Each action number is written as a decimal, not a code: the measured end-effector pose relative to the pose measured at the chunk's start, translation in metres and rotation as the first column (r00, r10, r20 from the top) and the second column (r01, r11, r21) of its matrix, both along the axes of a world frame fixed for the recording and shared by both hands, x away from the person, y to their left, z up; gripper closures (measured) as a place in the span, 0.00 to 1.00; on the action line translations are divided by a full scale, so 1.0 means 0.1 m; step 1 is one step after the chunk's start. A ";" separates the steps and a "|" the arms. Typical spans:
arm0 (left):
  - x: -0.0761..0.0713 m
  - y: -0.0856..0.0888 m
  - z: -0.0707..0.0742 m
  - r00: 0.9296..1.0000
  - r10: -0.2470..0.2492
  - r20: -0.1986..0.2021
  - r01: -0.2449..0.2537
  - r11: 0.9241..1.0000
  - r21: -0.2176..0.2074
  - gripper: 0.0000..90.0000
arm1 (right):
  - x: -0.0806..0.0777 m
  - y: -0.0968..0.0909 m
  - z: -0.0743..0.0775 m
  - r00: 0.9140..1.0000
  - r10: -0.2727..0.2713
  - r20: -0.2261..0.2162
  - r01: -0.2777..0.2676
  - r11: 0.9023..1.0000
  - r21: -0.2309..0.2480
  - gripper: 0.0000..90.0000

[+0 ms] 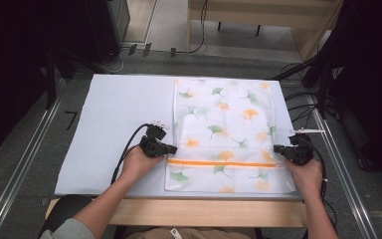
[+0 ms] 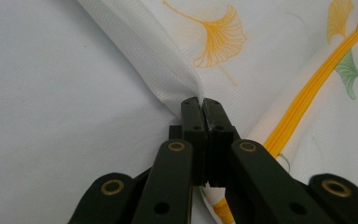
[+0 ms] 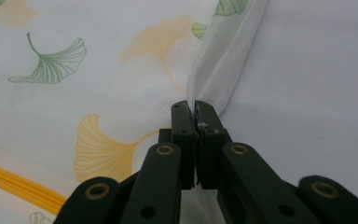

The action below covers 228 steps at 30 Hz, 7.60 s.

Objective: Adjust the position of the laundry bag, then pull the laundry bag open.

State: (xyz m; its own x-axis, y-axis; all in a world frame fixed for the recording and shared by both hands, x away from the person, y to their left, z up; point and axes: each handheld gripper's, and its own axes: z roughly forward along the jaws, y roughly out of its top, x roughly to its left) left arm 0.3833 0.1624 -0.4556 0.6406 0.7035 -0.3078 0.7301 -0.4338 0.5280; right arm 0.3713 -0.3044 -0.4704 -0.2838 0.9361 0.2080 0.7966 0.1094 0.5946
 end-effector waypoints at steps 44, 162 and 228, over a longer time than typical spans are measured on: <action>-0.02 0.76 0.29 0.995 0.089 -0.040 -0.091 0.995 -0.050 1.00 | 0.10 0.48 0.22 0.979 0.202 0.003 -0.202 0.976 0.080 1.00; -0.14 -0.06 0.40 0.991 -0.127 0.047 0.130 0.989 -0.071 0.46 | -0.46 1.05 0.03 0.915 0.404 0.012 -0.403 0.913 -0.058 0.70; -0.39 -1.28 0.15 0.936 -0.343 0.079 0.349 0.933 -0.085 0.74 | -0.46 1.06 0.34 0.890 0.452 0.048 -0.455 0.889 0.049 0.94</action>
